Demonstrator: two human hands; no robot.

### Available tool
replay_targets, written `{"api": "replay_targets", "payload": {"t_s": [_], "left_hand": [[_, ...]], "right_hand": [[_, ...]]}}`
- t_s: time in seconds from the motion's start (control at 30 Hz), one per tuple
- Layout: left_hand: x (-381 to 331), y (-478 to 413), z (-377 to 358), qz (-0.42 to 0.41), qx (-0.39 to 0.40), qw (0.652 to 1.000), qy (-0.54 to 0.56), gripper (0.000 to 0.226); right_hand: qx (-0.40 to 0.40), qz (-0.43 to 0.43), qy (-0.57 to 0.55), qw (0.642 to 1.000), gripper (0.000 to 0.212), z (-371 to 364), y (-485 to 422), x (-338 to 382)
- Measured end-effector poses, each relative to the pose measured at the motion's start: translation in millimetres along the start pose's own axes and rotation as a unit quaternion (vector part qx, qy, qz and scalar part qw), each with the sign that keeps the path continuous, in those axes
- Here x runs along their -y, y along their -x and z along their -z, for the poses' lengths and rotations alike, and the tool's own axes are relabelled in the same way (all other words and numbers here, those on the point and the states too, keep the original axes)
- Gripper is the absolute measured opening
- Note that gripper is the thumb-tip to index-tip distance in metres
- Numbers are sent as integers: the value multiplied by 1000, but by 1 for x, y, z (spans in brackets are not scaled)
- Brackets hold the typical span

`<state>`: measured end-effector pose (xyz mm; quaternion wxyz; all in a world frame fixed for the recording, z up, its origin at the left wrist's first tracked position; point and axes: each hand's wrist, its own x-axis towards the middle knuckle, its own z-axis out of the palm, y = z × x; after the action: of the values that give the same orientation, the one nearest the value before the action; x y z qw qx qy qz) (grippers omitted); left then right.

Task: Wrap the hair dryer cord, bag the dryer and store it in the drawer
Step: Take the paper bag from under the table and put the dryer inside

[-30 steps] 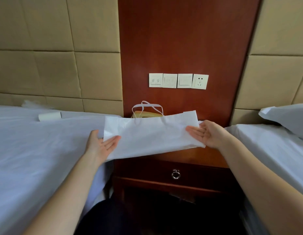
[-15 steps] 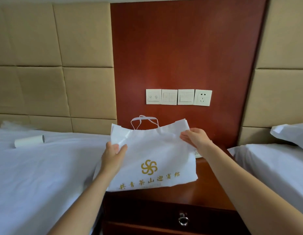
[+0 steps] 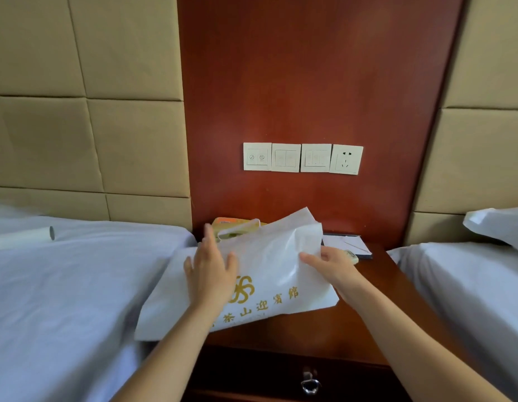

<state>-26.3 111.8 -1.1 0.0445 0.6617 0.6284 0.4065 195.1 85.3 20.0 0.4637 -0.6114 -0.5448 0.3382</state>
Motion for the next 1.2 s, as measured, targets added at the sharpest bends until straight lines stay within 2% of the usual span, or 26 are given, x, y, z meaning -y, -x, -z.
{"api": "replay_targets", "payload": {"t_s": [0.07, 0.17, 0.27, 0.33, 0.4, 0.43, 0.53, 0.63, 0.73, 0.83, 0.93, 1.1, 1.2], "left_hand": [[-20, 10, -6, -87, 6, 996, 7, 60], [-42, 25, -17, -151, 55, 987, -29, 87], [-40, 23, -27, -129, 79, 987, -60, 92], [-35, 20, -30, -119, 85, 986, -80, 92], [-31, 18, -33, -106, 100, 985, -96, 93], [-29, 17, -34, -101, 107, 984, -103, 93], [-22, 15, -39, -90, 115, 982, -122, 94], [-17, 14, -44, -83, 121, 979, -145, 93], [-13, 14, -49, -67, 152, 974, -154, 79], [-8, 16, -51, -51, 183, 968, -165, 63], [-3, 19, -51, -52, 194, 961, -190, 63], [5, 18, -48, -41, 205, 959, -192, 62], [11, 15, -45, -25, 223, 955, -194, 66]], "right_hand": [[-3, 35, -2, 999, 15, -2, 2, 6], [-15, 80, 24, 996, 30, -3, 5, 9], [32, 83, 18, 996, 28, 3, 8, 10], [84, 75, -5, 994, 9, 6, 7, 9], [111, 71, -8, 991, 36, 7, 4, 9], [118, 69, -15, 990, 42, 8, 4, 11], [143, 70, 6, 987, 15, 8, 0, 14], [126, 73, 21, 989, 10, 5, -1, 13], [129, 80, 36, 988, 20, 2, 3, 7], [80, 86, 94, 989, 32, -1, 5, -8], [18, 48, 148, 988, 27, -4, 9, -28], [-28, -43, 169, 984, 19, -5, 12, -49], [-48, -84, 265, 959, 24, -5, 18, -37]]}}
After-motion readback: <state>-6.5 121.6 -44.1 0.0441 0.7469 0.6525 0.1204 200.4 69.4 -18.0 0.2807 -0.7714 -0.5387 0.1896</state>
